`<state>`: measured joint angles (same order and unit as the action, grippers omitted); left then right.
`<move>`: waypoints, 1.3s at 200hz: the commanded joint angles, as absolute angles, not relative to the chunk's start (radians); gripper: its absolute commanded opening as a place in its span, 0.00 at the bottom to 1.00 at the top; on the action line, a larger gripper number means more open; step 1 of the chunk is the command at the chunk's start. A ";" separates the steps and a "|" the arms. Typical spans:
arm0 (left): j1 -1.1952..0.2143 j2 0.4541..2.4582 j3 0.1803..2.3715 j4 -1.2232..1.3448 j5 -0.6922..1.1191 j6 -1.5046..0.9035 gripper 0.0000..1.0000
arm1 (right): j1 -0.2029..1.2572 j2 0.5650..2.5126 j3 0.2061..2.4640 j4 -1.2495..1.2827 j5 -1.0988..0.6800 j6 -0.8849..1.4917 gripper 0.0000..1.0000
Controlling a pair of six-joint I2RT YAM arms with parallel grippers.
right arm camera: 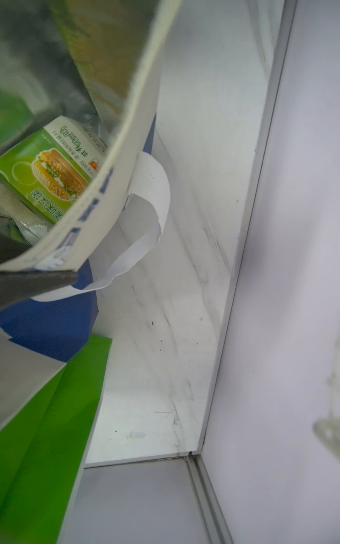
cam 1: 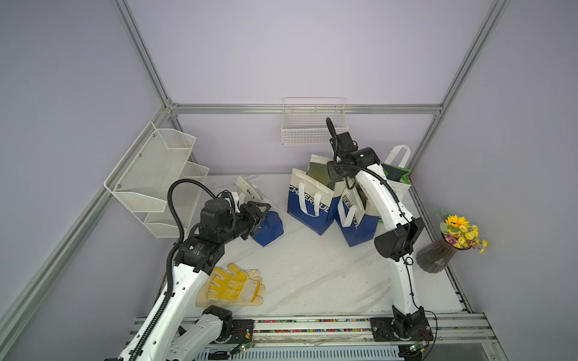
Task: Open the takeout bag
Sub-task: Move the takeout bag to the center of the board.
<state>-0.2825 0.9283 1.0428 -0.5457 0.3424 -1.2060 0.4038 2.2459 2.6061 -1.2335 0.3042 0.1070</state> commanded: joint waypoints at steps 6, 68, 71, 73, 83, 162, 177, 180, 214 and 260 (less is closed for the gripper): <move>-0.265 0.923 1.024 -0.578 0.343 -1.157 0.59 | 0.380 2.210 2.605 -1.201 0.298 0.122 0.00; -0.174 0.863 0.997 -0.620 0.341 -1.168 0.59 | 0.395 2.072 2.571 -1.123 0.267 0.141 0.57; -0.165 0.857 0.998 -0.630 0.340 -1.167 0.59 | 0.406 2.057 2.564 -1.113 0.268 0.136 0.58; -0.159 0.853 0.999 -0.637 0.337 -1.166 0.59 | 0.414 2.047 2.558 -1.106 0.269 0.133 0.59; -0.127 0.830 1.000 -0.666 0.329 -1.162 0.59 | 0.484 1.995 2.523 -1.059 0.288 0.105 0.62; 0.057 0.781 0.977 -0.722 0.390 -1.144 0.58 | 0.931 2.069 2.361 -0.739 0.228 0.182 0.81; 0.060 0.770 0.978 -0.721 0.379 -1.141 0.58 | 0.930 2.146 2.417 -0.736 0.209 0.189 0.81; 0.060 0.768 0.977 -0.720 0.375 -1.143 0.59 | 0.930 2.166 2.433 -0.739 0.198 0.194 0.80; 0.064 0.762 0.957 -0.699 0.376 -1.147 0.58 | 0.908 2.338 2.584 -0.751 0.109 0.244 0.75; 0.064 0.809 0.934 -0.650 0.442 -1.115 0.56 | 0.872 2.354 2.547 -0.727 0.045 0.279 0.33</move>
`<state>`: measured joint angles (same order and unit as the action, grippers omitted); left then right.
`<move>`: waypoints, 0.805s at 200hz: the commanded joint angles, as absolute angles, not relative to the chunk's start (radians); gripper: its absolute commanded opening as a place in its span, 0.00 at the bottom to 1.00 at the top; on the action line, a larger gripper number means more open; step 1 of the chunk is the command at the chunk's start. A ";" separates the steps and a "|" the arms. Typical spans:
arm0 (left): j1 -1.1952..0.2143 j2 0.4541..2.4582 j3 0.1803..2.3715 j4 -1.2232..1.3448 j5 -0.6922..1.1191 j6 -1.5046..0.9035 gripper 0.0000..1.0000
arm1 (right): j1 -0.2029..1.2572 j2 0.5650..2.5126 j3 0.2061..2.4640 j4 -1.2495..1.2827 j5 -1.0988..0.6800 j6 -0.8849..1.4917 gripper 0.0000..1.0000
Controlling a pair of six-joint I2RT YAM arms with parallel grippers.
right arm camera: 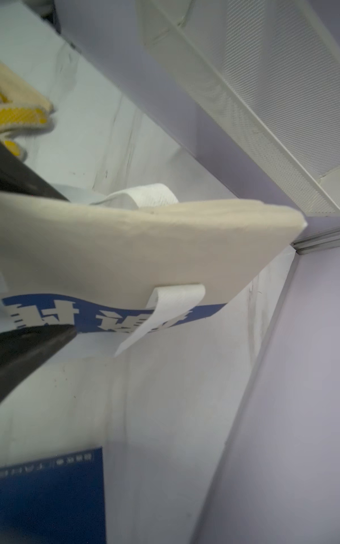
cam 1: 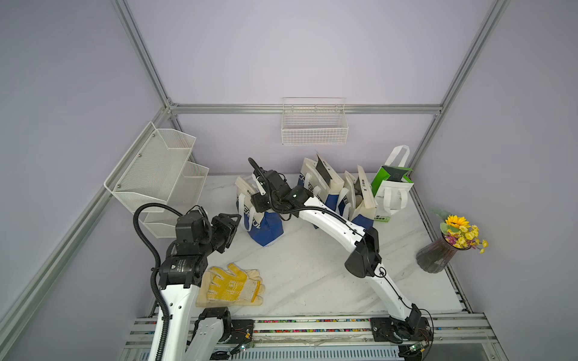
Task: Open the takeout bag
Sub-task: Move the takeout bag to the center of the board.
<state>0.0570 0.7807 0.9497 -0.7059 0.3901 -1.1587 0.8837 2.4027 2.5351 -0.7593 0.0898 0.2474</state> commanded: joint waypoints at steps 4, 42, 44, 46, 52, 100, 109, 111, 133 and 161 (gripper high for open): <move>0.063 0.819 0.935 -0.644 0.454 -1.109 0.56 | 0.873 2.342 2.532 -0.724 0.043 0.278 0.27; 0.055 0.914 0.999 -0.620 0.555 -1.056 0.58 | 0.874 2.107 2.254 -0.659 0.052 0.243 0.00; 0.053 0.916 1.003 -0.618 0.555 -1.055 0.58 | 0.873 2.091 2.236 -0.657 0.054 0.239 0.00; 0.051 0.917 1.007 -0.615 0.555 -1.053 0.59 | 0.874 2.075 2.223 -0.654 0.054 0.237 0.00; 0.042 0.919 1.018 -0.605 0.552 -1.051 0.60 | 0.873 2.024 2.165 -0.650 0.056 0.224 0.00; -0.158 0.961 1.004 -0.373 0.506 -1.103 0.62 | 0.873 1.711 1.812 -0.667 -0.049 0.190 0.00; -0.184 0.965 0.977 -0.311 0.495 -1.123 0.62 | 0.874 1.683 1.762 -0.667 -0.071 0.183 0.00; -0.188 0.965 0.970 -0.297 0.493 -1.130 0.62 | 0.874 1.675 1.753 -0.667 -0.073 0.183 0.00; -0.232 0.976 0.913 -0.168 0.476 -1.190 0.62 | 0.870 1.629 1.675 -0.661 -0.060 0.183 0.00; -0.289 1.011 0.902 -0.117 0.463 -1.203 0.61 | 0.868 1.619 1.661 -0.652 -0.070 0.187 0.26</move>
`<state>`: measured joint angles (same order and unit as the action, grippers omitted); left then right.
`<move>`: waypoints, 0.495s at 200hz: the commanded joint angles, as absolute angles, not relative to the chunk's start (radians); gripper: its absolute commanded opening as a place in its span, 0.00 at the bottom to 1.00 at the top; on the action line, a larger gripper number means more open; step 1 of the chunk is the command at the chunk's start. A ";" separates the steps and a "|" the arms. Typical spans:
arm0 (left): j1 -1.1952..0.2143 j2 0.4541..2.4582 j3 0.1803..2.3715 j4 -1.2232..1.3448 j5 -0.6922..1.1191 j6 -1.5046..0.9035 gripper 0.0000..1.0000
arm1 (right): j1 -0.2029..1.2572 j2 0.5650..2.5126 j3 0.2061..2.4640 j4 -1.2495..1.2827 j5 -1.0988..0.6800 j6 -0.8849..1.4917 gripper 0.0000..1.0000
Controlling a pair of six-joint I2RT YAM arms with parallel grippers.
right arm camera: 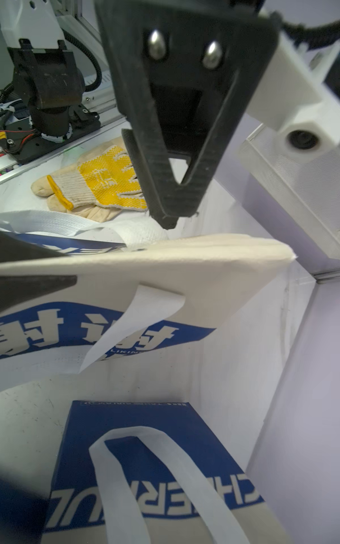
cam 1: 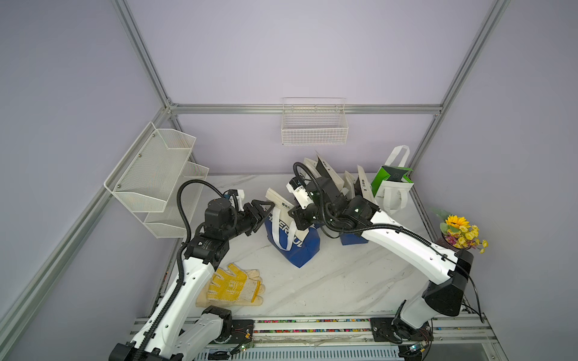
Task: Open the takeout bag
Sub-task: Move the takeout bag to the center of the board.
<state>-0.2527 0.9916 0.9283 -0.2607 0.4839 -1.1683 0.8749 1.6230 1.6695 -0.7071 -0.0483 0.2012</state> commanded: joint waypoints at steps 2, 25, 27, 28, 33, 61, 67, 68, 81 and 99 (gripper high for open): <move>-0.291 1.011 0.901 -0.116 0.461 -1.205 0.61 | 0.868 1.619 1.664 -0.651 -0.071 0.186 0.29; -0.292 0.990 0.874 -0.107 0.411 -1.216 0.61 | 0.869 1.632 1.682 -0.637 -0.056 0.201 0.53; -0.291 0.988 0.872 -0.107 0.405 -1.216 0.61 | 0.868 1.633 1.685 -0.637 -0.055 0.202 0.54; -0.292 0.988 0.870 -0.109 0.402 -1.216 0.61 | 0.868 1.635 1.687 -0.636 -0.056 0.203 0.54; -0.292 0.985 0.864 -0.111 0.389 -1.220 0.60 | 0.869 1.643 1.694 -0.635 -0.055 0.207 0.54; -0.282 0.985 0.846 -0.134 0.369 -1.245 0.57 | 0.868 1.694 1.727 -0.640 -0.063 0.240 0.57; -0.280 0.979 0.839 -0.139 0.358 -1.251 0.57 | 0.869 1.702 1.726 -0.639 -0.060 0.245 0.57; -0.280 0.977 0.838 -0.138 0.355 -1.253 0.57 | 0.869 1.703 1.726 -0.638 -0.060 0.246 0.57; -0.279 0.963 0.824 -0.135 0.340 -1.272 0.57 | 0.869 1.707 1.720 -0.643 -0.042 0.254 0.54; -0.280 0.962 0.825 -0.118 0.369 -1.279 0.57 | 0.870 1.693 1.704 -0.650 -0.036 0.265 0.54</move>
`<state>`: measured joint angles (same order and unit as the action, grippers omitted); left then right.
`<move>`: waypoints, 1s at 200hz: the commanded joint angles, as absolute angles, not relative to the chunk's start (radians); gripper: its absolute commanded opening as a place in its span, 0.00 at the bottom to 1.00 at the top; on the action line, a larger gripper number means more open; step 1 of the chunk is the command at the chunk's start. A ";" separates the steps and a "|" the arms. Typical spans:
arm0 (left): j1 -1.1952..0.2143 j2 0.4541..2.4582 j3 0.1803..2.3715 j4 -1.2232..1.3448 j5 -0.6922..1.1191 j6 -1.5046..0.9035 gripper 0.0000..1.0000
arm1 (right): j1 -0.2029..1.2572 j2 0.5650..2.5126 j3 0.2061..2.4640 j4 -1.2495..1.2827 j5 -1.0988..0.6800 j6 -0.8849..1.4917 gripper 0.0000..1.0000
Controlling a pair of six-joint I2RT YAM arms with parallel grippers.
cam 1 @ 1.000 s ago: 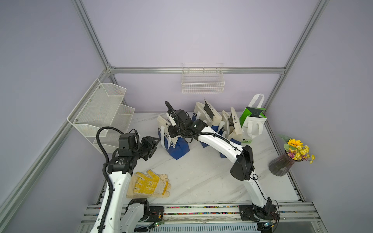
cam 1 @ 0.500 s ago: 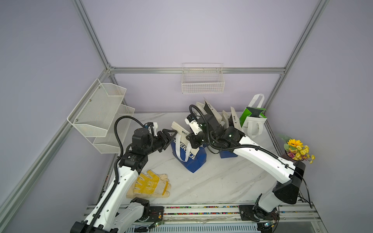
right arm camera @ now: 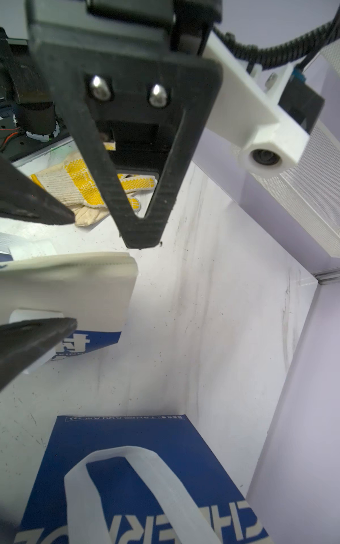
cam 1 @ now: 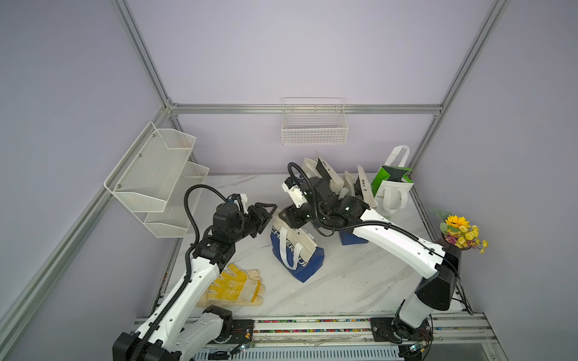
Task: Open the takeout bag
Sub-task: Move the takeout bag to the center of the board, then open the takeout bag at the center of the board.
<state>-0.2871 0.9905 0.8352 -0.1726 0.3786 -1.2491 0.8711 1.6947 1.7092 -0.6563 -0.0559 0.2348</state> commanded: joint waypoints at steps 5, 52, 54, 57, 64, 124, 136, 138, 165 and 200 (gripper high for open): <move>-0.280 0.964 0.825 -0.115 0.379 -1.280 0.57 | 0.868 1.688 1.697 -0.654 -0.035 0.269 0.54; -0.296 0.949 0.744 -0.003 0.419 -1.354 0.58 | 0.868 1.639 1.628 -0.659 -0.069 0.309 0.40; -0.296 0.948 0.739 0.003 0.419 -1.357 0.58 | 0.868 1.638 1.625 -0.658 -0.069 0.310 0.39; -0.297 0.947 0.734 0.013 0.420 -1.363 0.59 | 0.868 1.635 1.622 -0.659 -0.066 0.314 0.37; -0.298 0.950 0.724 0.039 0.427 -1.372 0.59 | 0.868 1.626 1.611 -0.654 -0.063 0.317 0.33; -0.371 1.031 0.670 0.315 0.430 -1.436 0.57 | 0.820 1.580 1.528 -0.519 -0.231 0.369 0.07; -0.376 1.045 0.659 0.345 0.425 -1.441 0.55 | 0.800 1.576 1.507 -0.484 -0.286 0.390 0.04; -0.376 1.047 0.657 0.347 0.424 -1.443 0.55 | 0.796 1.574 1.503 -0.477 -0.298 0.394 0.04; -0.377 1.047 0.633 0.353 0.411 -1.442 0.55 | 0.746 1.553 1.447 -0.384 -0.417 0.449 0.00; -0.382 1.053 0.623 0.390 0.416 -1.448 0.50 | 0.698 1.553 1.399 -0.310 -0.570 0.506 0.00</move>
<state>-0.3744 1.0565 0.6312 0.2855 0.4183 -1.4387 0.7227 1.5780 1.4174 -0.4244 -0.4072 0.4408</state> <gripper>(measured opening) 0.529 0.057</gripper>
